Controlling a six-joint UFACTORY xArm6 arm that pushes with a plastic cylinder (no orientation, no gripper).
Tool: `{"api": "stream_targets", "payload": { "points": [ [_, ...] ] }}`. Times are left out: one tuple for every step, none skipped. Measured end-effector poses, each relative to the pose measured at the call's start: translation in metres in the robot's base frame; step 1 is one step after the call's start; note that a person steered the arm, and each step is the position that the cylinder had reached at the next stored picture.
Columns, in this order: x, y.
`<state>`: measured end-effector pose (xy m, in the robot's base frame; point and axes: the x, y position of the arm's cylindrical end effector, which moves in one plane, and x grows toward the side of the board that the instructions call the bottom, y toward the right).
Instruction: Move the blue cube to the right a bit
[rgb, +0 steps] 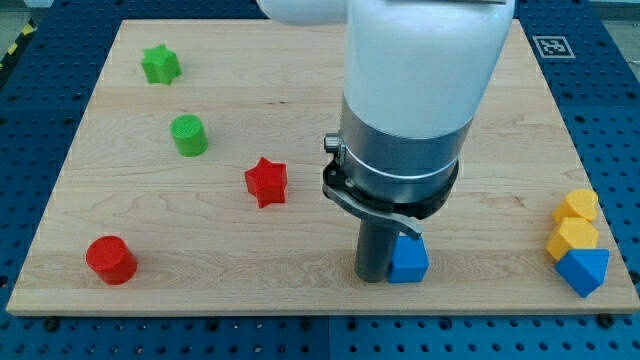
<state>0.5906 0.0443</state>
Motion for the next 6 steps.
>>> {"api": "stream_targets", "payload": {
  "points": [
    [-0.011,-0.014],
    [-0.016,0.002],
    [-0.016,0.008],
    [-0.004,0.006],
    [0.008,0.01],
    [0.004,0.022]
  ]
}}
